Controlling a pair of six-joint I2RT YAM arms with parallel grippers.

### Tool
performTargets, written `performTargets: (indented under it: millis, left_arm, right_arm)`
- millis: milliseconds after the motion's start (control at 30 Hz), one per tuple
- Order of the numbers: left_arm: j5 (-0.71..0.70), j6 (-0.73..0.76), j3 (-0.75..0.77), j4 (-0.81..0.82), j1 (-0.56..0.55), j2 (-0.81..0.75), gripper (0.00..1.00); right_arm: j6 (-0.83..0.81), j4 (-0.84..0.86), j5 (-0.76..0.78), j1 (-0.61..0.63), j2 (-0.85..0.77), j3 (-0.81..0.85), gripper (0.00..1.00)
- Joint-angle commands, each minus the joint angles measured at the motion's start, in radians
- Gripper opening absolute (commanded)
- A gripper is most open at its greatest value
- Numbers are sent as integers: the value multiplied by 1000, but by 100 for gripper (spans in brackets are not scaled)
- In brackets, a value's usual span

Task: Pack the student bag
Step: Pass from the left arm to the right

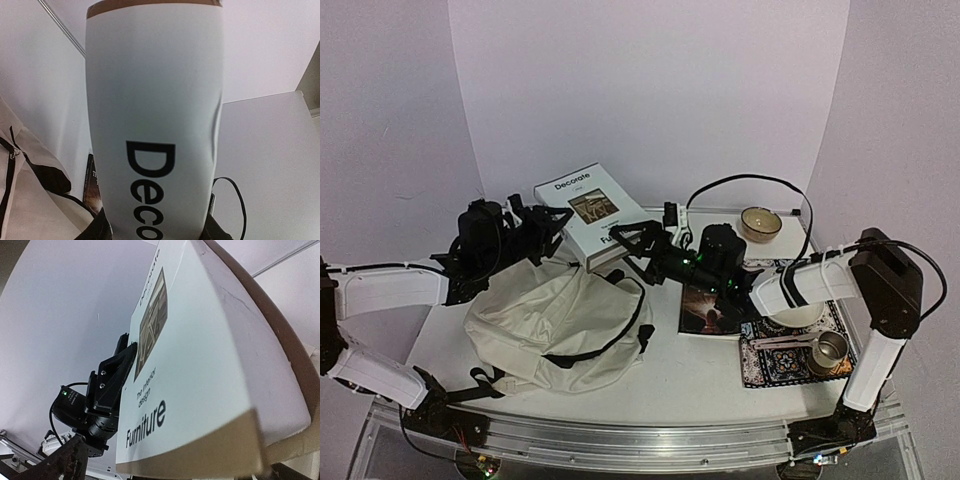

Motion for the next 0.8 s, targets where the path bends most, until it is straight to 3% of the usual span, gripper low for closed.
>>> performTargets:
  millis: [0, 467, 600, 767]
  left_arm:
    - [-3, -17, 24, 102, -23, -4, 21]
    - [8, -49, -9, 178, -58, 15, 24]
    - [5, -38, -41, 177, -59, -1, 34]
    - [-34, 5, -105, 176, -58, -48, 54]
  right_arm:
    - [-6, 369, 20, 5, 0, 59, 96]
    - [22, 399, -9, 2, 38, 86, 52]
    - [24, 399, -9, 3, 41, 75, 41]
    - [29, 398, -9, -5, 30, 56, 36]
